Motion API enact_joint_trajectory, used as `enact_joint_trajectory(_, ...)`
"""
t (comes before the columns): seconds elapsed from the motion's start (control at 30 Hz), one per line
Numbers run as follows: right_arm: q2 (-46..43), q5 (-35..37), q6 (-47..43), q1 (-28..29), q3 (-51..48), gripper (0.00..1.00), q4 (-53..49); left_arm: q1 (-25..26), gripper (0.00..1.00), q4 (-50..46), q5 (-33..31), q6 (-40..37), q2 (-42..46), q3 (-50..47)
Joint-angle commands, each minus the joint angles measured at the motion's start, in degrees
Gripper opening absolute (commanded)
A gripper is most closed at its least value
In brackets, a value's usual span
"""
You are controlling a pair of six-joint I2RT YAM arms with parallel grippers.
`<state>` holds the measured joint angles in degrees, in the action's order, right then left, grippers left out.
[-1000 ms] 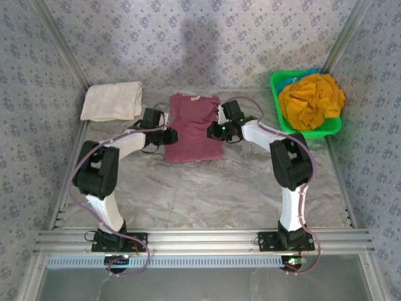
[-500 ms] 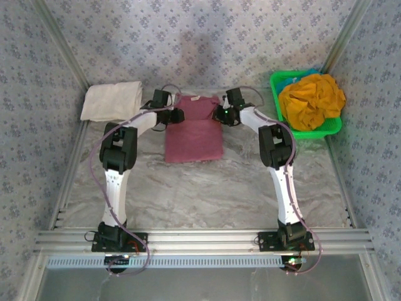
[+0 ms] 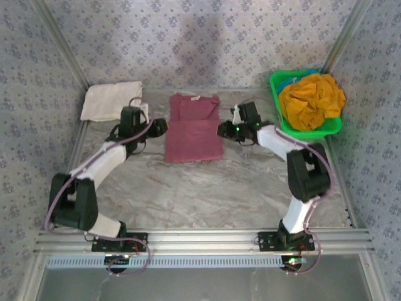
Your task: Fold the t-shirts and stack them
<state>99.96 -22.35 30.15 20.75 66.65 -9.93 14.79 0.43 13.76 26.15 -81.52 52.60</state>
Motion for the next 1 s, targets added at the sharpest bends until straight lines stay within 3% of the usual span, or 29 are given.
enact_joint_trajectory(0.0,-2.22,0.81,0.47,-0.33,-8.92,0.38,0.39,0.24,0.5,0.24,2.11,2.69,1.97,-8.5)
enact_joint_trajectory(0.17,-1.55,-1.14,0.5,-0.36,-11.73,0.41,0.41,0.16,0.51,-3.24,4.66,1.65,-0.91,-10.41)
enact_joint_trajectory(0.7,3.75,-1.82,2.44,1.05,-9.11,0.45,5.5,2.16,0.5,2.62,7.13,2.49,-14.22,-6.29)
enact_joint_trajectory(0.97,6.02,-0.73,3.46,1.31,-8.03,0.45,8.07,2.87,0.37,4.39,7.41,3.62,-17.14,-6.86)
